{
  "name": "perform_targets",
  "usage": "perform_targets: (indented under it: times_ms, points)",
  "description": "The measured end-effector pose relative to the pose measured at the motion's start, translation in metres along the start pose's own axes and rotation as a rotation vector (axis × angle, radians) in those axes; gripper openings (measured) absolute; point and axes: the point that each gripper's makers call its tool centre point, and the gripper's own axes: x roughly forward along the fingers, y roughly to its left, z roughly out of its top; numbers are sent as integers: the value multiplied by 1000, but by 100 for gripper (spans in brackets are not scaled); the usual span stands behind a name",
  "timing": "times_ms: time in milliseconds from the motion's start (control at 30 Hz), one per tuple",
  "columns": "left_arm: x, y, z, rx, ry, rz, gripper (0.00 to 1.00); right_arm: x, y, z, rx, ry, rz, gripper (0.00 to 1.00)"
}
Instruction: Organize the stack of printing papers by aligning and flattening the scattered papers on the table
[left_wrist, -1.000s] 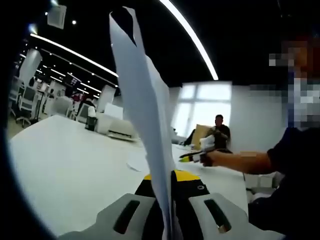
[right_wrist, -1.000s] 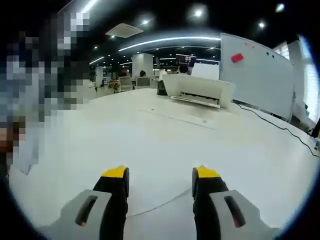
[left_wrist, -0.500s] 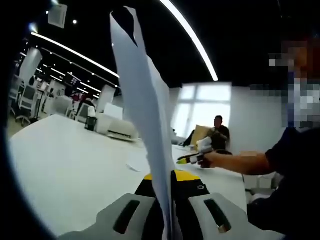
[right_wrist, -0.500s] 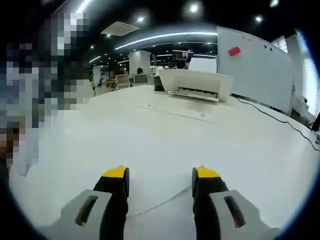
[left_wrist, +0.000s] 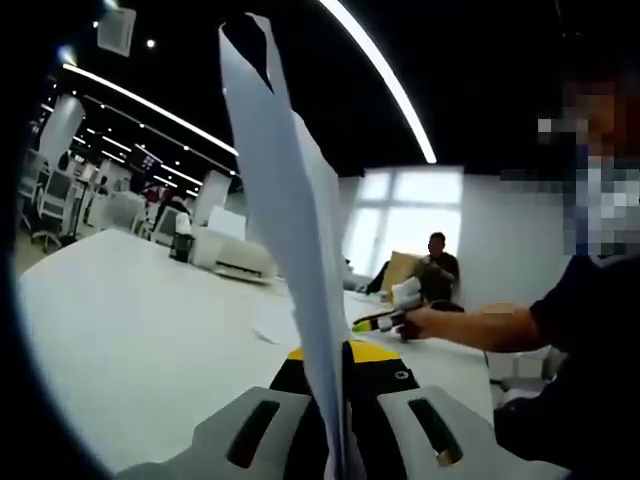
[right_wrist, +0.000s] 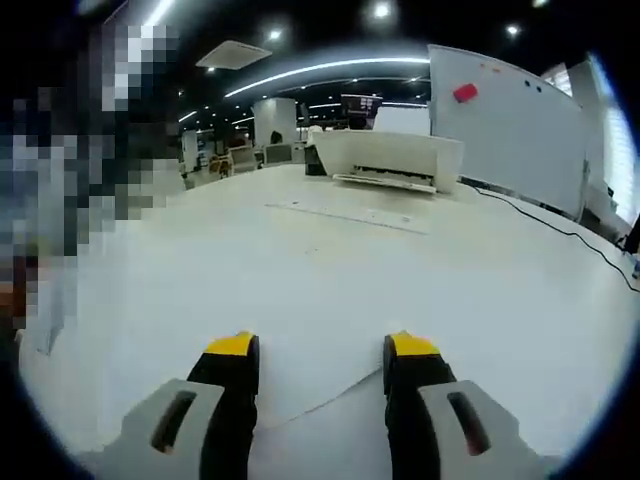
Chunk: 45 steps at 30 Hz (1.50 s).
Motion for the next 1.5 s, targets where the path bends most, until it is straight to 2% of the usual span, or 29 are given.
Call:
perform_targets:
  times_ms: [700,767,867,900,1000,1067,1100,1167,1233,1300,1500]
  points:
    - [-1,0,0,-1,-4,3,6,-1,-3,-1,-2,-61,-52,37]
    - [-1,0,0,-1,-4,3,6,-1,-3,-1,-5,-75,-56,38]
    - [-1,1,0,-1,-4,2,6,-5,-8,1,-25,-93,-90,50]
    - [-1,1,0,0,-4,3,6,-5,-7,2,-38,-99,-87,51]
    - [-1,1,0,0,-2,2,6,-6,-1,2,-29,-98,-68,48]
    - [-1,1,0,1,-2,2,6,-6,0,-1,35,-90,-57,47]
    - [-2,2,0,1,-3,3,6,-6,0,-1,3,-93,-55,47]
    - [-2,2,0,1,-3,3,6,-7,1,0,0,-94,-56,47]
    - [-2,2,0,2,-1,3,6,-7,1,0,1,-94,-60,42]
    - [-2,2,0,2,-1,3,6,-6,6,2,-14,-96,-36,31]
    - [-1,1,0,3,1,4,6,-3,8,4,-24,-94,-7,17]
